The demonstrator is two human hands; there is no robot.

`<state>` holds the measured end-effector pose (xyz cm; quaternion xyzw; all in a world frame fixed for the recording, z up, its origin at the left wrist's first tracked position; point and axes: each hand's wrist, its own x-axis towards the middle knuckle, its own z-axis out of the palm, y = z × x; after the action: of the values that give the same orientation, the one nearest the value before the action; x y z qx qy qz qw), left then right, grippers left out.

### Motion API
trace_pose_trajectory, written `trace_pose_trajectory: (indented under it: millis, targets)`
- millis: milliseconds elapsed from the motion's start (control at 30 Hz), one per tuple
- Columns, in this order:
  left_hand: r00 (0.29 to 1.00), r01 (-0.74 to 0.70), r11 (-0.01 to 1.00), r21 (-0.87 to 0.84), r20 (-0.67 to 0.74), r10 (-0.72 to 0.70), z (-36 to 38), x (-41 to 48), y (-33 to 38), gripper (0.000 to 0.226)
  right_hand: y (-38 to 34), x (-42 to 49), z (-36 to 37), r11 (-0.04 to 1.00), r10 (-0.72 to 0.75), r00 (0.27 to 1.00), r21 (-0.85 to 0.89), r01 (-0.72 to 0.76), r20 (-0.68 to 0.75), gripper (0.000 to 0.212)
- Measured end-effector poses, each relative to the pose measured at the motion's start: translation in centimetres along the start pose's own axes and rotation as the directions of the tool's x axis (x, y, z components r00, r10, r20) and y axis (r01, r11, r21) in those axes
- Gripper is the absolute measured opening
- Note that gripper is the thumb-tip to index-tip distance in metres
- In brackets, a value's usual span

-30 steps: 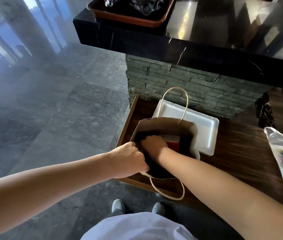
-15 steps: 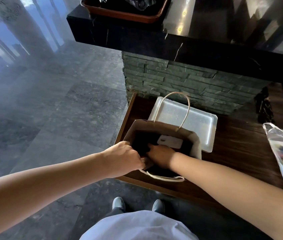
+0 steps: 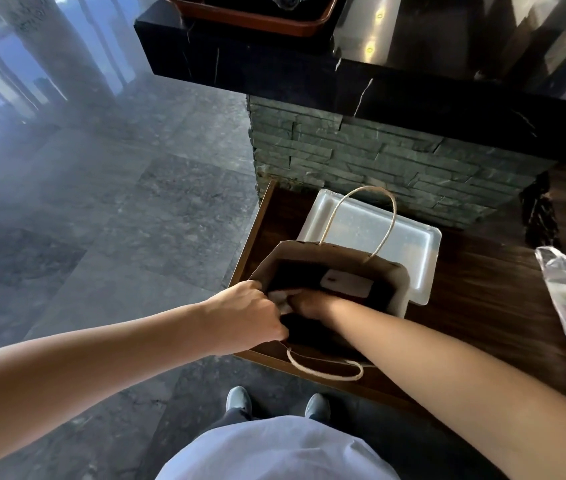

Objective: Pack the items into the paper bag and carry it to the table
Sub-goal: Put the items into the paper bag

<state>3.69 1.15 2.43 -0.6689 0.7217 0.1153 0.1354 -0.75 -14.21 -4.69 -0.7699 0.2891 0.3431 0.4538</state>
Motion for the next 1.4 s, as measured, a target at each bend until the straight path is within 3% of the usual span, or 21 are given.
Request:
trace_pose_trajectory:
  millis: [33, 100, 133, 167, 267, 400, 467, 533, 600, 700, 833, 967, 1033, 1133, 1267, 1400]
  targets:
    - [1.000, 0.004, 1.000, -0.006, -0.001, -0.004, -0.1, 0.0, -0.1, 0.025, 0.1, 0.2, 0.4, 0.970, 0.080, 0.996, 0.232, -0.067, -0.045, 0.035]
    - [1.000, 0.006, 1.000, -0.019, -0.005, -0.006, 0.0, 0.1, -0.2, 0.025, 0.0, 0.4, 0.6, 0.742, 0.258, 0.963, 0.624, -0.247, 0.074, 0.037]
    - [1.000, 0.001, 1.000, -0.024, -0.003, -0.001, 0.0, 0.0, -0.2, 0.024, 0.2, 0.7, 0.6, 0.648, 0.288, 0.946, 0.698, -0.304, 0.145, 0.042]
    - [1.000, -0.003, 1.000, -0.030, -0.002, 0.003, 0.1, -0.1, -0.2, 0.024, 0.5, 1.0, 0.4, 0.623, 0.280, 0.942, 0.711, -0.326, 0.186, 0.046]
    - [0.999, -0.011, 0.999, -0.052, -0.042, 0.008, 0.2, -0.2, -0.4, 0.026, 0.7, 1.0, 0.0, 0.642, 0.285, 0.932, 0.679, -0.358, 0.222, 0.042]
    - [0.996, -0.006, 0.998, -0.067, -0.091, -0.001, 0.1, -0.1, -0.6, 0.041, -0.3, -0.3, -0.6, 0.883, 0.178, 0.966, 0.402, -0.241, 0.188, 0.022]
    - [0.997, 0.008, 0.999, -0.036, -0.081, -0.011, 0.0, 0.1, -0.7, 0.035, -0.3, -0.3, -1.0, 0.982, 0.155, 0.979, 0.085, -0.167, 0.133, 0.025]
    - [0.998, 0.017, 0.999, -0.028, -0.065, -0.019, -0.4, 0.5, -0.9, 0.032, -0.5, -0.7, -1.5, 0.965, 0.102, 0.995, -0.241, -0.104, -0.022, 0.032]
    - [0.999, 0.027, 0.999, -0.038, -0.031, -0.028, -1.0, 1.1, -1.3, 0.035, -0.4, -1.3, -2.1, 0.879, 0.045, 0.992, -0.467, -0.094, -0.115, 0.041]
    - [0.998, 0.054, 0.997, -0.050, 0.011, -0.054, -1.6, 2.0, -2.1, 0.036, -0.4, -2.2, -3.0, 0.838, -0.007, 0.990, -0.541, -0.070, -0.139, 0.043]
    - [0.999, 0.029, 0.999, -0.026, -0.024, -0.030, -1.8, 2.0, -2.4, 0.033, 0.9, -2.9, -5.1, 0.931, 0.054, 0.975, -0.342, -0.127, -0.216, 0.053]
    - [0.997, -0.018, 1.000, 0.016, -0.070, 0.019, -1.3, 1.1, -1.9, 0.029, 2.1, -3.2, -7.0, 0.990, 0.132, 0.979, -0.028, -0.138, -0.152, 0.065]
    - [0.997, -0.030, 0.999, 0.016, -0.073, 0.031, -1.1, 0.8, -1.5, 0.025, 2.1, -3.1, -7.3, 0.972, 0.216, 0.973, 0.114, -0.206, -0.080, 0.061]
    - [0.996, -0.047, 0.998, 0.040, -0.068, 0.050, -0.9, 0.5, -0.9, 0.020, 1.9, -2.6, -7.5, 0.898, 0.321, 0.944, 0.292, -0.330, 0.080, 0.037]
    - [0.997, -0.046, 0.998, 0.039, -0.067, 0.049, -0.8, 0.3, -0.5, 0.018, 1.9, -2.0, -7.9, 0.808, 0.295, 0.940, 0.481, -0.340, 0.170, 0.033]
    - [0.998, -0.030, 0.999, 0.033, -0.048, 0.031, -0.8, 0.3, -0.5, 0.018, 1.9, -1.8, -8.2, 0.818, 0.186, 0.950, 0.495, -0.292, 0.252, 0.044]
